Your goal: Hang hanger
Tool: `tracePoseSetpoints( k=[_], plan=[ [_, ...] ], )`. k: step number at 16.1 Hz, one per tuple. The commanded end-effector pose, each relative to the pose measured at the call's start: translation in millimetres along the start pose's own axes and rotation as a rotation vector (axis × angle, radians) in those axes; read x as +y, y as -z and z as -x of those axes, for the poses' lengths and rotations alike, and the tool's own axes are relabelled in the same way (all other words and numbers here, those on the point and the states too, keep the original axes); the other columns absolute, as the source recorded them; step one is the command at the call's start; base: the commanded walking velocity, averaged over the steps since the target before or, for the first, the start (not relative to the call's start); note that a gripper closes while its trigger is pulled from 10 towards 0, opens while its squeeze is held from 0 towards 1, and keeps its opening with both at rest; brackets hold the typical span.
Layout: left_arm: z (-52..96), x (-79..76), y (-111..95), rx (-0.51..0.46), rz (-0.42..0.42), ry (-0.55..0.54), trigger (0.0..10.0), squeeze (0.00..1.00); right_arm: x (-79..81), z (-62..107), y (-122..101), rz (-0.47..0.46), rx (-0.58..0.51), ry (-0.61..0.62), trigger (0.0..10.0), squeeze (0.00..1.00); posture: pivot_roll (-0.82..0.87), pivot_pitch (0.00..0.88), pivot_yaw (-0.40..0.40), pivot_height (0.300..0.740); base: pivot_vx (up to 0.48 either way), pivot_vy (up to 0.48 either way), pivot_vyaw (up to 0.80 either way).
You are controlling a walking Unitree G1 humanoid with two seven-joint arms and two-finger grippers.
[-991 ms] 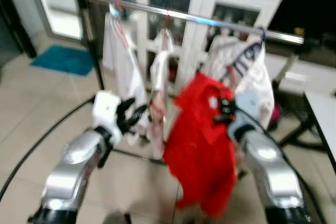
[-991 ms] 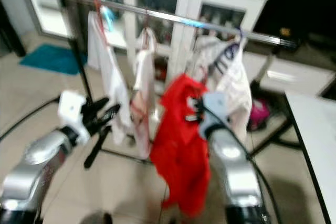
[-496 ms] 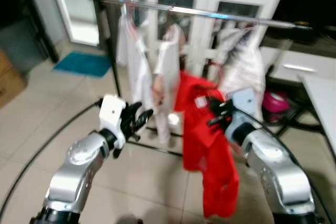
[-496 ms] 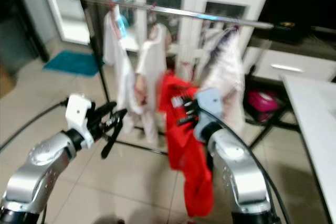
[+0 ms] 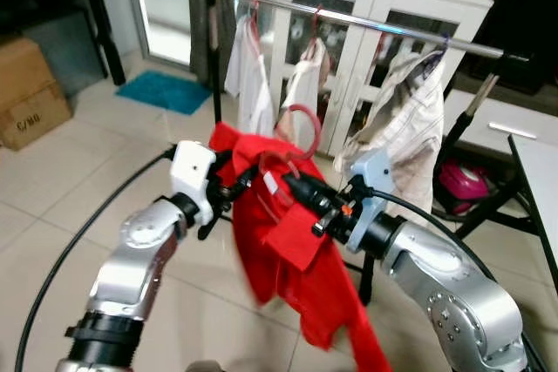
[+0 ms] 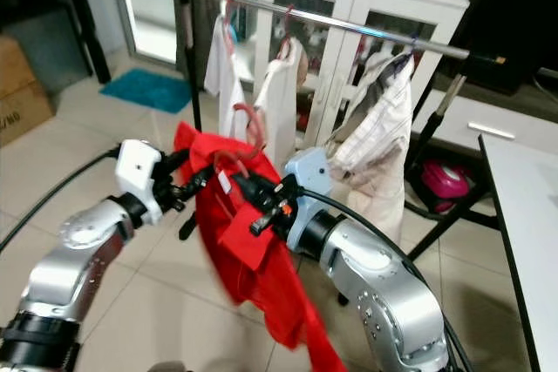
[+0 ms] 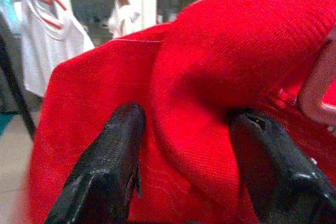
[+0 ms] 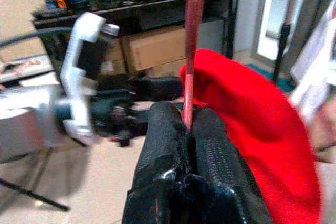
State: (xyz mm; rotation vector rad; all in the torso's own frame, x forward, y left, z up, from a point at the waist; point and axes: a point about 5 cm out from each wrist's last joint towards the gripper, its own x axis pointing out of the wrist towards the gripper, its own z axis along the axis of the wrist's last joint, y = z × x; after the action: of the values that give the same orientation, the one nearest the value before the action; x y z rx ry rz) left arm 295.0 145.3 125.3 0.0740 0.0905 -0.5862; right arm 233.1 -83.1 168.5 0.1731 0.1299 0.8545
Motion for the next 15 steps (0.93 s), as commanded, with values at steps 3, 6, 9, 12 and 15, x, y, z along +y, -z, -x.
tracePoseSetpoints(
  k=[3,6,9,12,15],
  plan=[
    [-13.0,-8.2,-8.0,-0.022,-0.073,0.043,4.7,0.0,3.0,0.4,-21.8,0.012,-0.08,-0.042,0.0,0.0,-0.07,0.0,-0.072,0.74,0.0,0.0,0.0],
    [-15.0,-7.5,-11.3,-0.025,-0.124,0.032,0.0,0.0,-5.3,-3.1,-24.3,0.025,-0.078,-0.018,0.0,0.0,-0.05,0.0,-0.069,0.74,0.0,0.0,0.0],
    [-1.1,-10.9,-1.4,0.005,-0.107,0.04,0.0,0.0,-20.7,-11.1,-16.8,0.013,-0.02,0.083,0.0,0.0,-0.05,0.0,-0.07,0.74,0.0,0.0,0.0],
    [1.1,-11.9,2.7,-0.005,-0.114,-0.012,0.0,0.0,-25.9,-16.9,-15.1,-0.028,-0.026,0.146,0.0,0.0,-0.07,0.0,-0.043,0.74,0.0,0.0,0.0],
    [-3.7,-1.1,4.2,0.009,-0.131,-0.044,0.0,0.0,-26.8,-18.9,-15.9,-0.047,-0.057,0.152,0.0,0.0,-0.06,0.0,-0.033,0.74,0.0,0.0,0.0]
  ],
)
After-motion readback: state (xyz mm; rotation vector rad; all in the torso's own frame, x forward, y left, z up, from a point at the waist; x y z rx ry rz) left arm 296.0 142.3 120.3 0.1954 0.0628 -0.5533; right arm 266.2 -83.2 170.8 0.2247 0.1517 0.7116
